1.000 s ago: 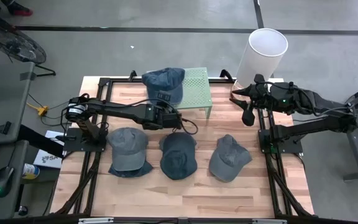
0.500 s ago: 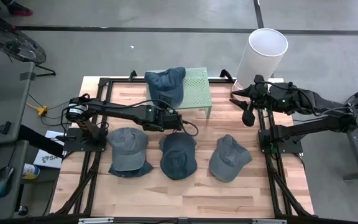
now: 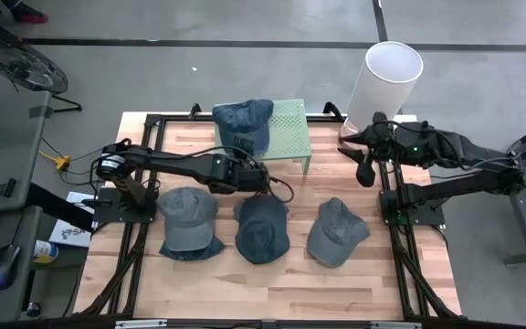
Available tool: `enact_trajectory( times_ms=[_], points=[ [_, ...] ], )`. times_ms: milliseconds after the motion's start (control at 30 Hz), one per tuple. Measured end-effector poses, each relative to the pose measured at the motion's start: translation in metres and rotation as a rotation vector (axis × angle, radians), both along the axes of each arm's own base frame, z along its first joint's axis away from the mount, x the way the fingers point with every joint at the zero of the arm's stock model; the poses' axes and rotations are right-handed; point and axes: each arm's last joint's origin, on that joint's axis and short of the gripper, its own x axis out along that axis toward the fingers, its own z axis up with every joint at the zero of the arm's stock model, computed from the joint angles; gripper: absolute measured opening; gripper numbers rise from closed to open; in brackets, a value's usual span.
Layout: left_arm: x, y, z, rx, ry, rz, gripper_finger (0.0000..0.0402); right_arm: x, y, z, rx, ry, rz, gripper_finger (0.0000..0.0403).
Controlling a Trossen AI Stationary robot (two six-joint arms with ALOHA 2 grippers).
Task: Pick & Place hat
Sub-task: Put the right gray cap on the shelf
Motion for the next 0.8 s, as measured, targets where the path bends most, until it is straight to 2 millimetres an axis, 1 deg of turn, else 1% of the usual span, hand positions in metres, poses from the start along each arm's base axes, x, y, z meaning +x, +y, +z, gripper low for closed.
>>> enact_trajectory(
  times_ms=[167, 400, 533, 600, 667, 800],
  points=[
    [0.001, -0.015, 0.014, 0.041, -0.043, -0.025, 0.0184, -0.004, 0.002, -0.01, 0.127, 0.069, -0.014, 0.0142],
    [0.001, -0.036, 0.054, 0.119, -0.177, -0.039, 0.0184, -0.018, 0.005, -0.029, 0.369, 0.247, -0.098, 0.0142],
    [-0.007, -0.043, 0.078, 0.154, -0.246, -0.004, 0.0184, -0.025, 0.007, -0.038, 0.539, 0.329, -0.179, 0.0142],
    [-0.013, -0.042, 0.087, 0.146, -0.273, 0.029, 0.0184, -0.027, 0.008, -0.042, 0.607, 0.391, -0.205, 0.0142],
    [-0.023, -0.038, 0.095, 0.103, -0.331, 0.077, 0.0184, -0.027, 0.009, -0.047, 0.658, 0.457, -0.229, 0.0142],
    [-0.045, -0.022, 0.105, -0.054, -0.433, 0.202, 0.0184, -0.02, 0.013, -0.056, 0.706, 0.559, -0.252, 0.0142]
  ],
)
